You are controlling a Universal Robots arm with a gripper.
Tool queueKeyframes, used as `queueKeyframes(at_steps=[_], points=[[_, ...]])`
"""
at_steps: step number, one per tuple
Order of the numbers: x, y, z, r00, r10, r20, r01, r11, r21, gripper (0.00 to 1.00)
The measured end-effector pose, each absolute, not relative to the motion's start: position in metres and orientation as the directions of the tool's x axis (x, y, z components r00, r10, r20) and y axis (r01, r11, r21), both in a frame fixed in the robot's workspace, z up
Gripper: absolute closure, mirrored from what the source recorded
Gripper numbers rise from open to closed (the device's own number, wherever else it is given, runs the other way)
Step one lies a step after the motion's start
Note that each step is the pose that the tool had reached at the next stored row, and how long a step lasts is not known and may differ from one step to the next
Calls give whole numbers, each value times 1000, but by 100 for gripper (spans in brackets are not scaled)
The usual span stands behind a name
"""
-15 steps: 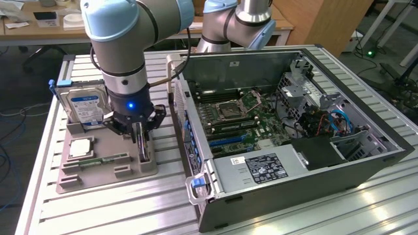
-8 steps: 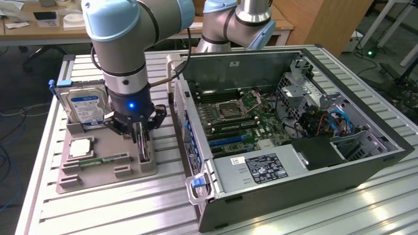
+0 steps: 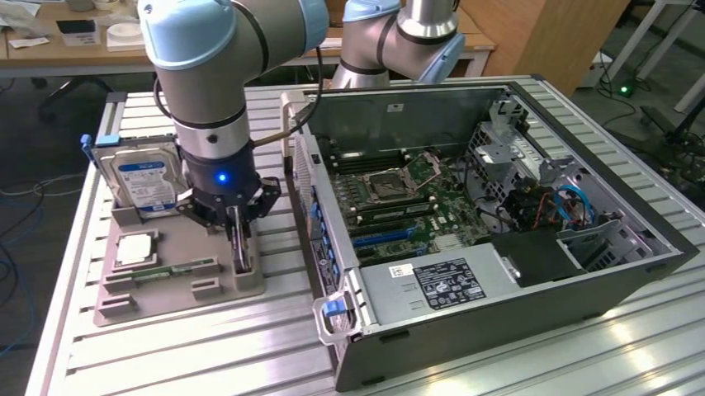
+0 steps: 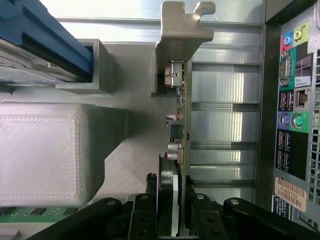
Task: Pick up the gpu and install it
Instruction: 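Pick up the gpu and move the gpu toward the slot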
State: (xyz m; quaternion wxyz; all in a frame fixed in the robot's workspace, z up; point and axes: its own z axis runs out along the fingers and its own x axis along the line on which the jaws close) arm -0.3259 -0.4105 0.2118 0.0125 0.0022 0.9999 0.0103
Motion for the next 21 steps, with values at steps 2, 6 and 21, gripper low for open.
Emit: queueKeyframes(at_steps=[2,6,21], points=[[-326,-411,212,-1000,5,-25,4,1000,21,70],[-326,-411,212,-1000,5,-25,4,1000,21,70],[-326,-411,212,-1000,5,-25,4,1000,21,72]])
